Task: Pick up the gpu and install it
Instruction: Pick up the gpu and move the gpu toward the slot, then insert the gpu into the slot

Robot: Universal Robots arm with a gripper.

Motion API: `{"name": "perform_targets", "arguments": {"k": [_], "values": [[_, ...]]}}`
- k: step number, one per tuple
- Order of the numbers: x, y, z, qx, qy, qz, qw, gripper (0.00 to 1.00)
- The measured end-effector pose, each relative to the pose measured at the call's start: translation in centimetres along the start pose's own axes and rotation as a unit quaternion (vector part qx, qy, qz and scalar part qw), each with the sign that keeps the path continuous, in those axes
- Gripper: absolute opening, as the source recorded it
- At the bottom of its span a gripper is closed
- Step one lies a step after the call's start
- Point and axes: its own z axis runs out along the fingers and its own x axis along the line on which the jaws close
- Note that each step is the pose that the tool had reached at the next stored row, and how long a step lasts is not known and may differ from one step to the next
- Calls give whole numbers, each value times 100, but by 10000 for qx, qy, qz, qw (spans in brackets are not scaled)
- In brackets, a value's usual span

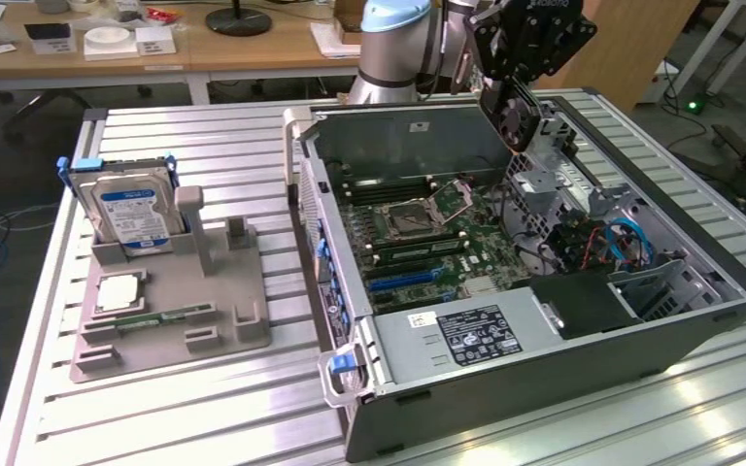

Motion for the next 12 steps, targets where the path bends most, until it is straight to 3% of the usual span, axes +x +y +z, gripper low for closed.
{"name": "perform_targets", "arguments": {"k": [12], "values": [[0,0,0,0,0,0,10000,27]]}}
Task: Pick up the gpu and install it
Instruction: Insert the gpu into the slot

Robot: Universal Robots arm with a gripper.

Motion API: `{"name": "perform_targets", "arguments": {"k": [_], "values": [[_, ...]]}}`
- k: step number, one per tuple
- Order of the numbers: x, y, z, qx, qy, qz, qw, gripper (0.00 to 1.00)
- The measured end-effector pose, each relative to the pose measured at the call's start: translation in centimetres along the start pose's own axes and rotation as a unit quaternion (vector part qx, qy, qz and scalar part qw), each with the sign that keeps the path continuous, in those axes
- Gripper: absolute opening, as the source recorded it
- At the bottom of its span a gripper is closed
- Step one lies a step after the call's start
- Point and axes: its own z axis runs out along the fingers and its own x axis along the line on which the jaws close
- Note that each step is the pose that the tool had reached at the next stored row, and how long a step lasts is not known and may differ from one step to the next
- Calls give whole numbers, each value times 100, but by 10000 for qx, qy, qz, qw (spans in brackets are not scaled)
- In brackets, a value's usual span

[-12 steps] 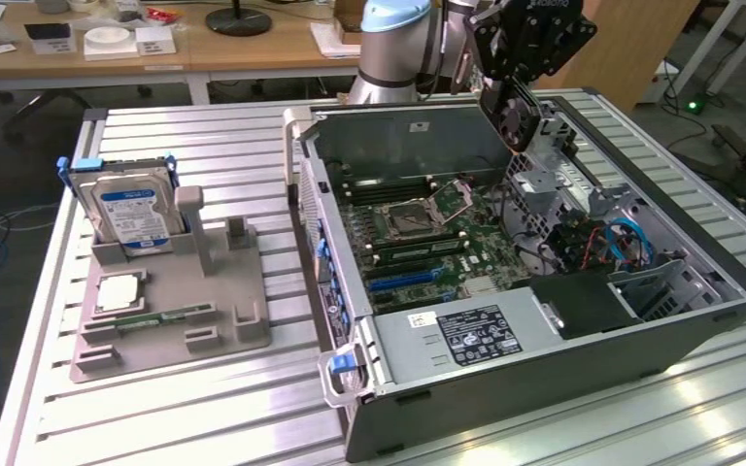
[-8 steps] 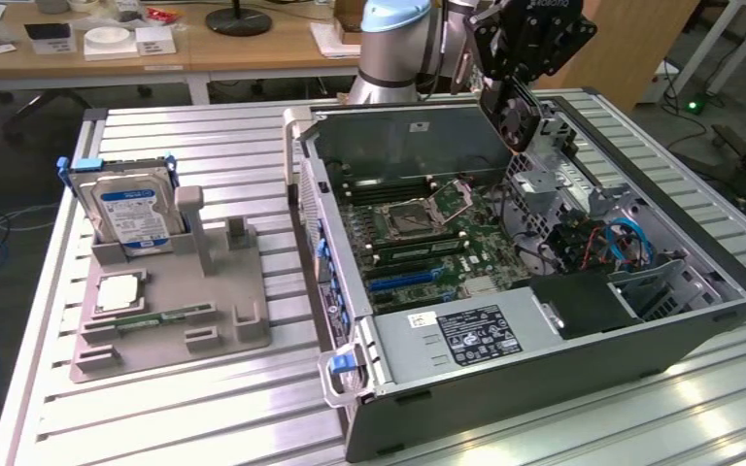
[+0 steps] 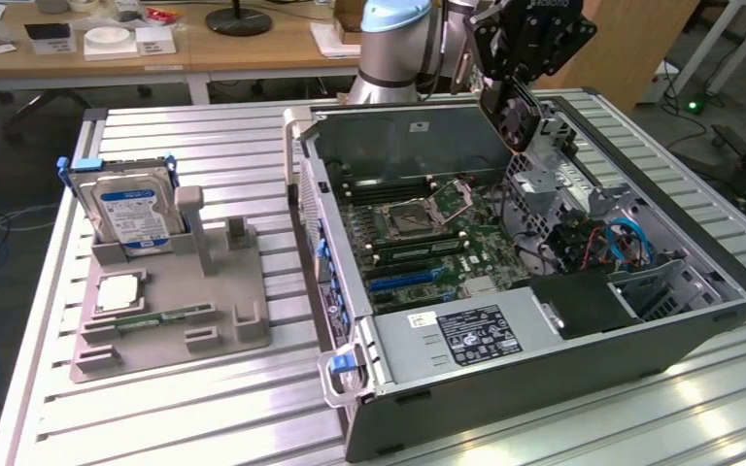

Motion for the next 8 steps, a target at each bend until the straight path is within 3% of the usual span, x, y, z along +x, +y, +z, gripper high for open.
{"name": "perform_targets", "arguments": {"k": [8], "values": [[0,0,0,0,0,-4,10000,27]]}}
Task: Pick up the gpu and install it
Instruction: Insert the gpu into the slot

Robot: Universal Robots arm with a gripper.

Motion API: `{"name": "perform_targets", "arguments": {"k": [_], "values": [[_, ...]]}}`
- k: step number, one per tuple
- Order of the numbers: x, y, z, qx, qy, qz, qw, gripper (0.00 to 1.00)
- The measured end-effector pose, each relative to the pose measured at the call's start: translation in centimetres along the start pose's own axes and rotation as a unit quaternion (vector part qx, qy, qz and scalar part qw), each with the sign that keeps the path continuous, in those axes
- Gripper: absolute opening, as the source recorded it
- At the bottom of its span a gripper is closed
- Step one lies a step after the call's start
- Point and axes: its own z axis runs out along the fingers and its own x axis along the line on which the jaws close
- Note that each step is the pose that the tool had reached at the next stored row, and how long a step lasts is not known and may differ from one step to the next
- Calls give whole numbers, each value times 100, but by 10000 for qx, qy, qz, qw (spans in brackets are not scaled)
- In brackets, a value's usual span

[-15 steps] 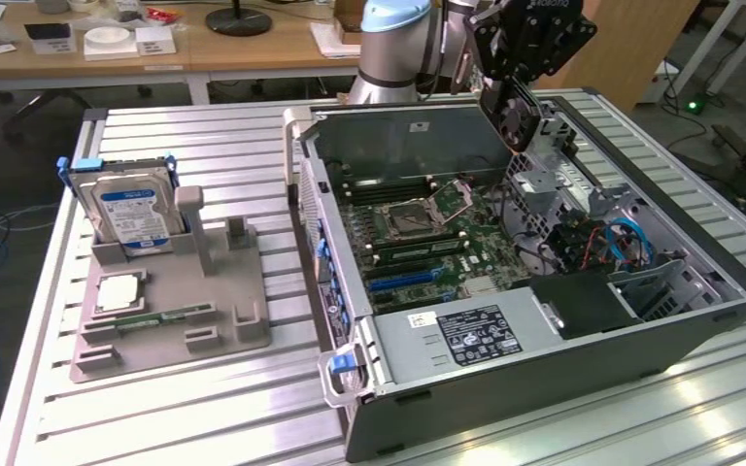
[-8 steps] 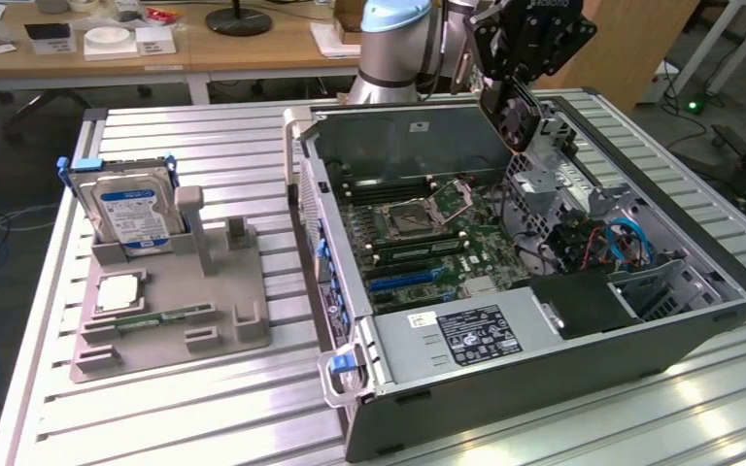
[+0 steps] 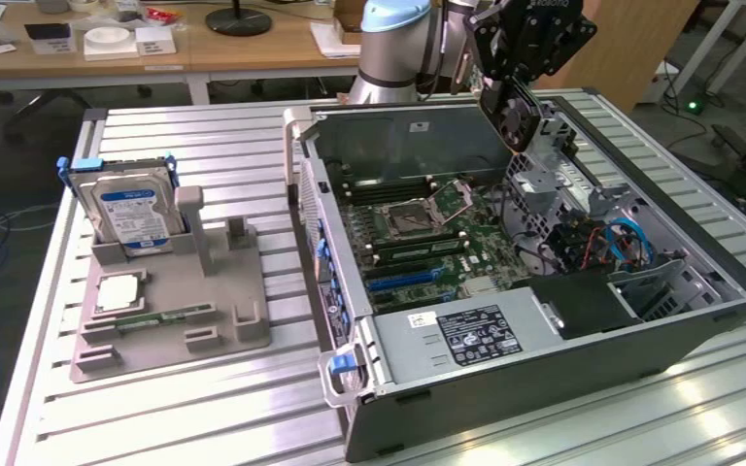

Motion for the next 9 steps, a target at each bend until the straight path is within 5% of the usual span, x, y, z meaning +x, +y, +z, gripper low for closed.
{"name": "perform_targets", "arguments": {"k": [9], "values": [[5,0,0,-5,25,-461,9989,27]]}}
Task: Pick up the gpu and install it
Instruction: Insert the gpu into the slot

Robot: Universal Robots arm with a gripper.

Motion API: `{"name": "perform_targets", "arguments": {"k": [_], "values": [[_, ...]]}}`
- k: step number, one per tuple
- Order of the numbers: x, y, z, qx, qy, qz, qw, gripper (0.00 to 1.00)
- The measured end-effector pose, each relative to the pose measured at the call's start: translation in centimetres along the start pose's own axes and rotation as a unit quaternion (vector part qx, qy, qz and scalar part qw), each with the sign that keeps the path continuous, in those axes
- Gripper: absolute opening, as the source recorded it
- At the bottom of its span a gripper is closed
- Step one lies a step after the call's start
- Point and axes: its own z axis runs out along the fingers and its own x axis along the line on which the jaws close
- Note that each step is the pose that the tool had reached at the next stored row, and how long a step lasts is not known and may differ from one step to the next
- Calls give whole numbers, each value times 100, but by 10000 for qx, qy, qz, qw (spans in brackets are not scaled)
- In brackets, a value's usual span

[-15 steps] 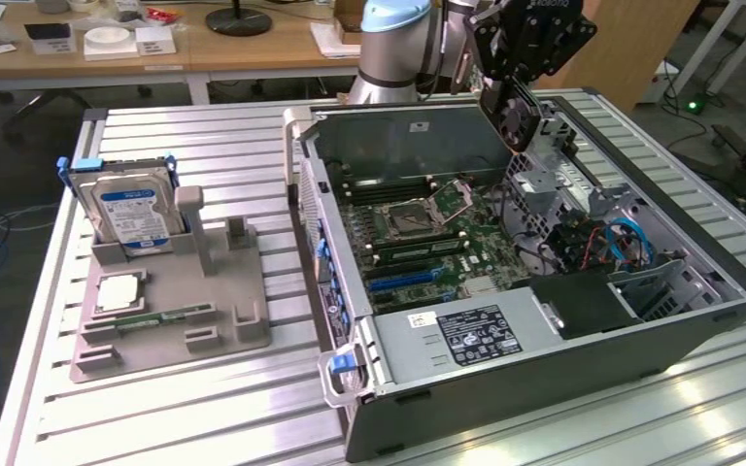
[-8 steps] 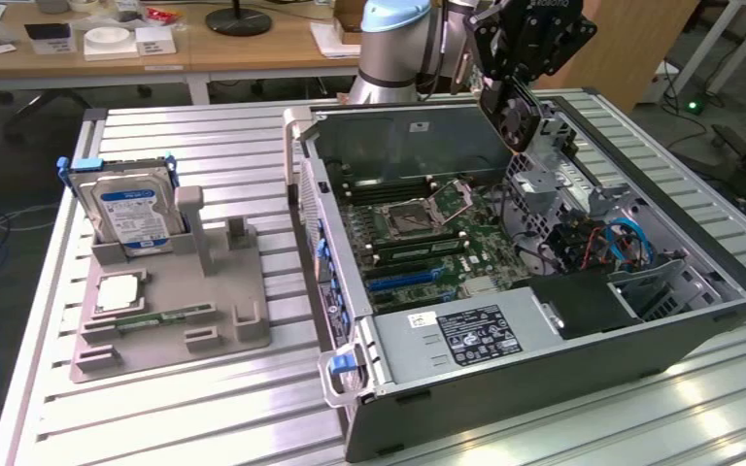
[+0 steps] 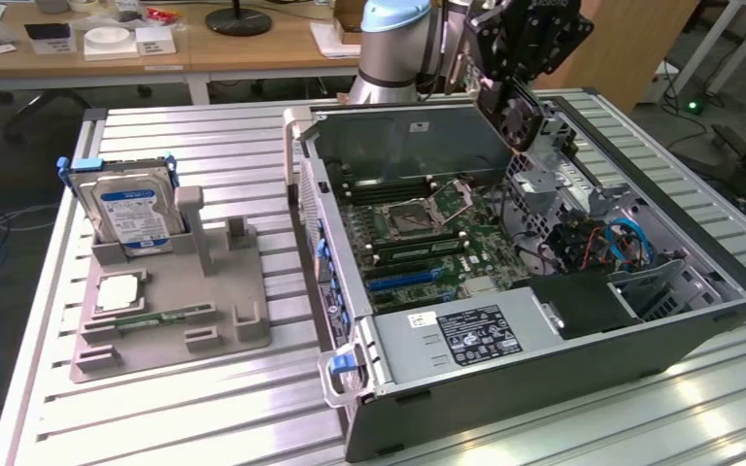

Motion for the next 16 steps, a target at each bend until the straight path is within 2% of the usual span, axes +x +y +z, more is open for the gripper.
{"name": "perform_targets", "arguments": {"k": [4,9,16], "values": [[2,0,-1,-3,14,-263,9997,27],[7,0,0,-7,31,-576,9983,27],[13,1,0,-13,55,-1016,9948,27]]}}
